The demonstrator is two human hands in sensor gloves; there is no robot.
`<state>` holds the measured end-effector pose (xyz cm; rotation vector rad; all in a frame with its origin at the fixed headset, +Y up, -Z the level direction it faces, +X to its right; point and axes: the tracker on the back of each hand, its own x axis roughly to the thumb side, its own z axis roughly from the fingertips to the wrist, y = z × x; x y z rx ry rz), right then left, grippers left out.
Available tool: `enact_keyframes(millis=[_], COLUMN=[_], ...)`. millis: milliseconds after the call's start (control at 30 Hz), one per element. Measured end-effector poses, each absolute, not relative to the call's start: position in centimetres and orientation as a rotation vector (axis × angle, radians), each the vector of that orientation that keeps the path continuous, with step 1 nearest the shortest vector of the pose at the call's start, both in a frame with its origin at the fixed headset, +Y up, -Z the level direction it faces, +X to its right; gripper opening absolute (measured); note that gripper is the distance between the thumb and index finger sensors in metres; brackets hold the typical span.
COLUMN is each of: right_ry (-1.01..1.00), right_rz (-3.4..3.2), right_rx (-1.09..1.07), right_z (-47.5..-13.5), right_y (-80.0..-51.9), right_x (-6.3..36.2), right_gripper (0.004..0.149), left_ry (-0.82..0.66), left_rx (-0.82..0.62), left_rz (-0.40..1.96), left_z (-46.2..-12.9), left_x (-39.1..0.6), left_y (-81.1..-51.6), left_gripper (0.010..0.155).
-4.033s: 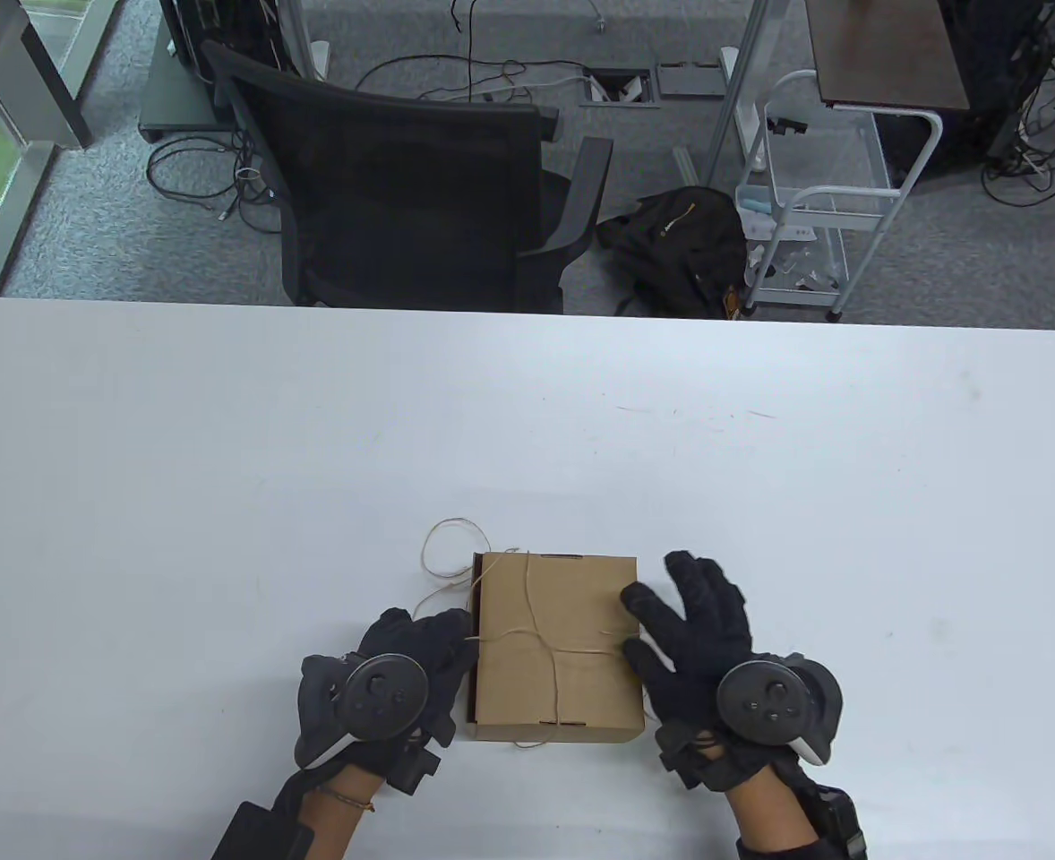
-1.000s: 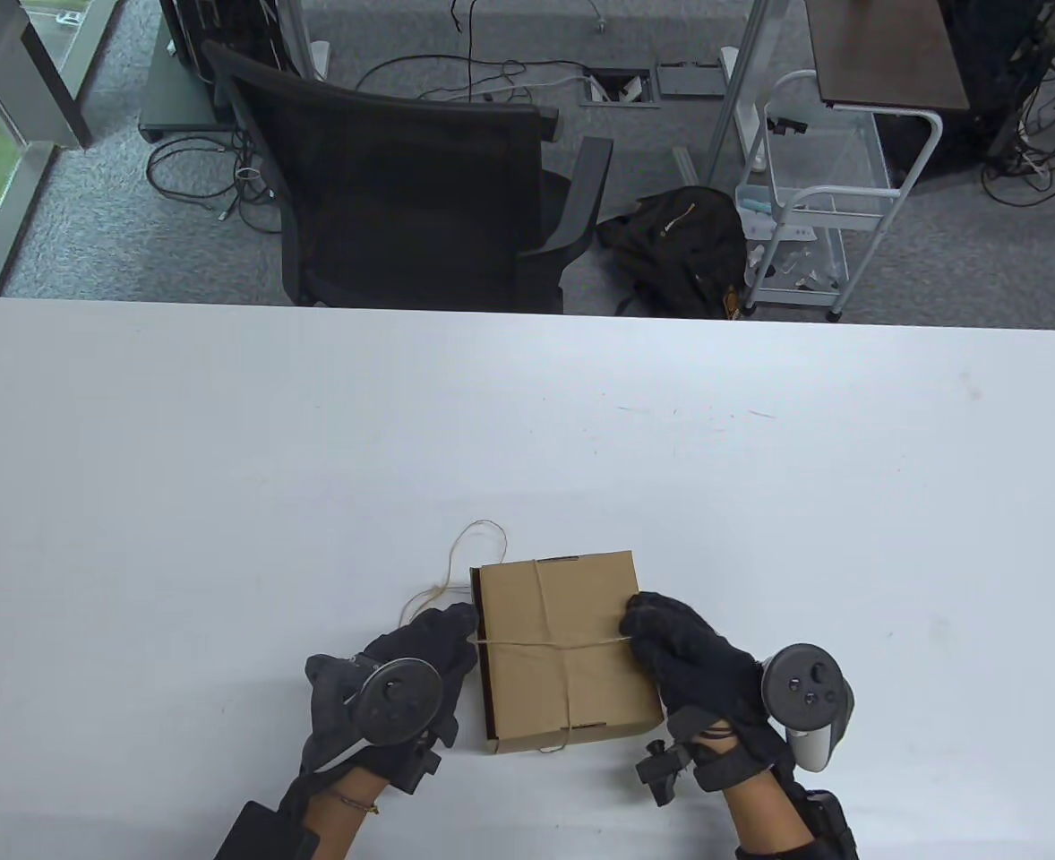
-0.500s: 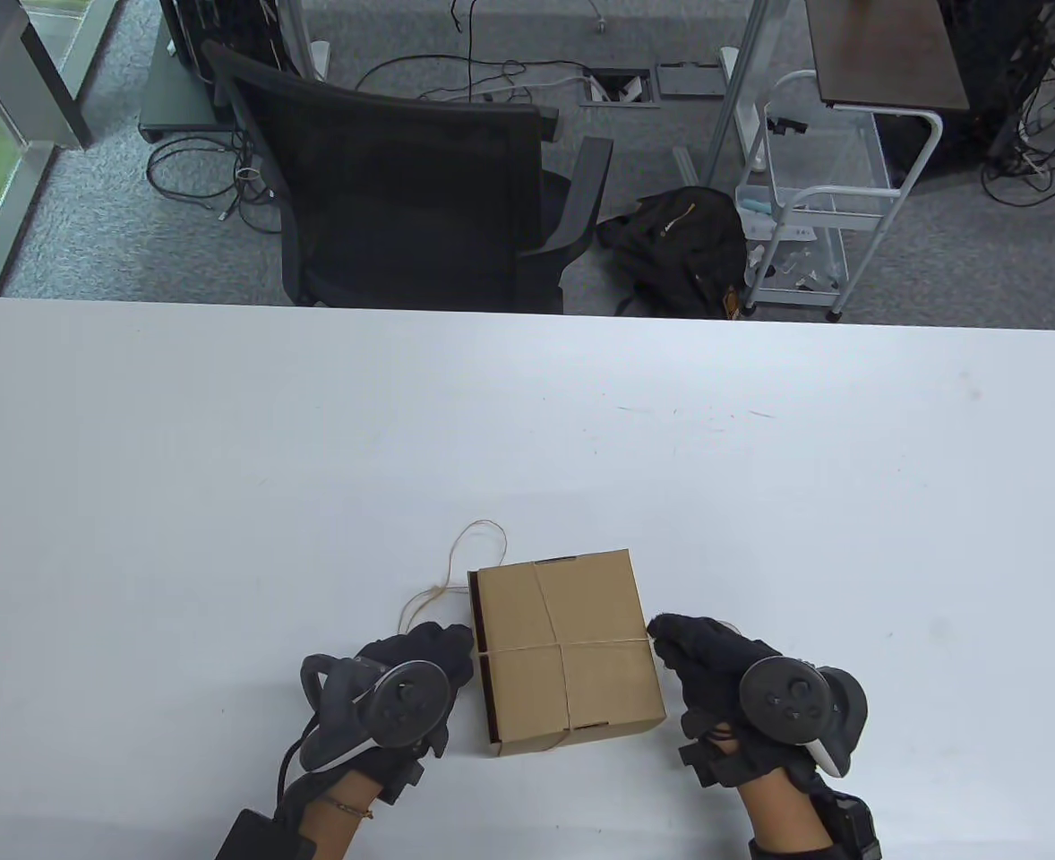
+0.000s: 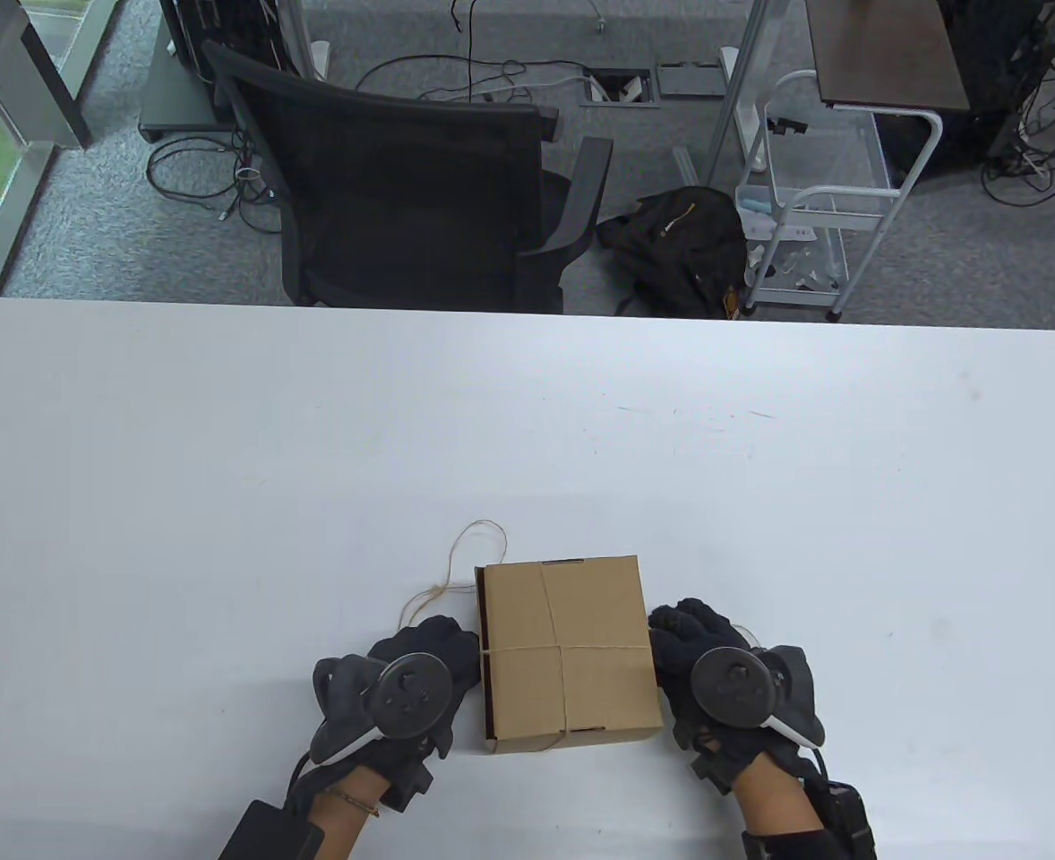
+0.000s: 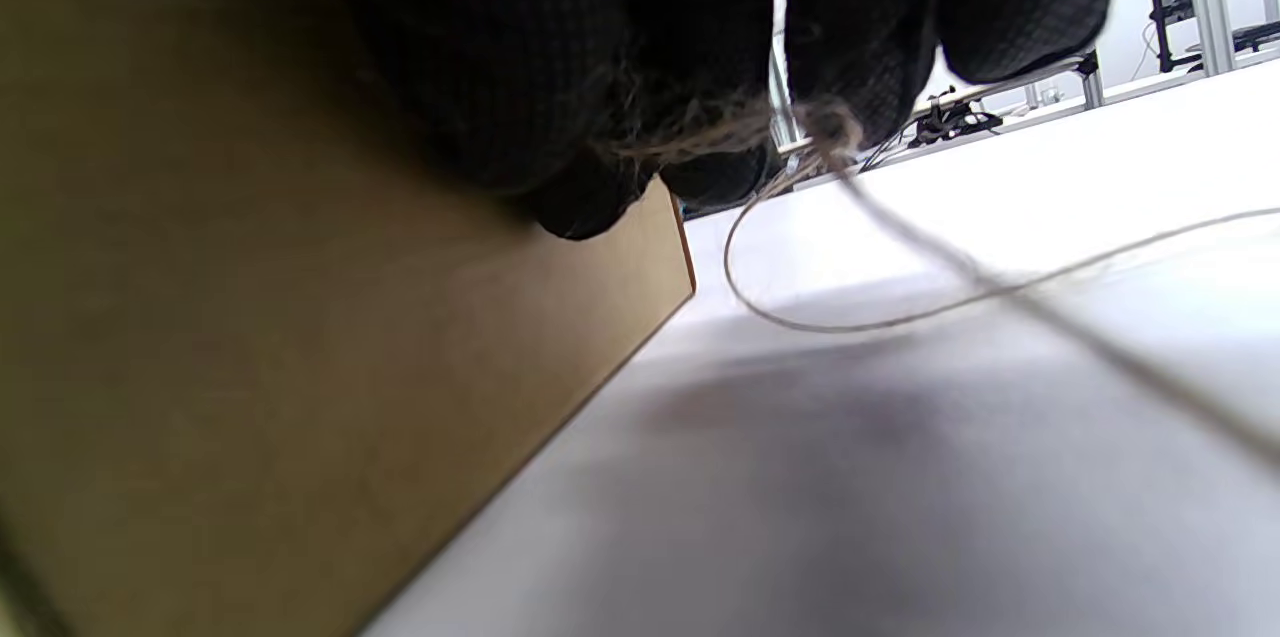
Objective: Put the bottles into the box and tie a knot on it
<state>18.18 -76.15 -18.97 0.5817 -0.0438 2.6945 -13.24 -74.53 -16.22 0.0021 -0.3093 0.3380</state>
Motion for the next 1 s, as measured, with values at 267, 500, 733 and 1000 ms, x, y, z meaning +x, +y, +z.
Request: enact_keyframes(millis=[267, 500, 733, 1000], right_ry=[0.060, 0.086, 0.124, 0.072], right_rz=[2.820, 2.822, 2.385, 1.987], right_rx=[0.640, 0.689, 0.485, 0.368], right_z=[-19.3, -18.9, -18.8, -18.4], right_y=[-77.4, -77.7, -75.7, -74.8], right_x=[16.7, 16.0, 18.7, 19.7], right_gripper=[0.040, 0.040, 0.040, 0.042], left_ry=[-0.379, -0.388, -0.334, -0.285], left_rx=[-0.113, -0.154, -0.063, -0.056], left_rz=[0.255, 0.262, 0.728, 1.028], left_z=[-16.7, -17.2, -17.4, -17.7], left_x=[-12.3, -12.4, -14.9, -16.1], left_y=[-76.4, -77.3, -74.9, -73.9], left_gripper=[0.048, 0.047, 0.046, 0.047])
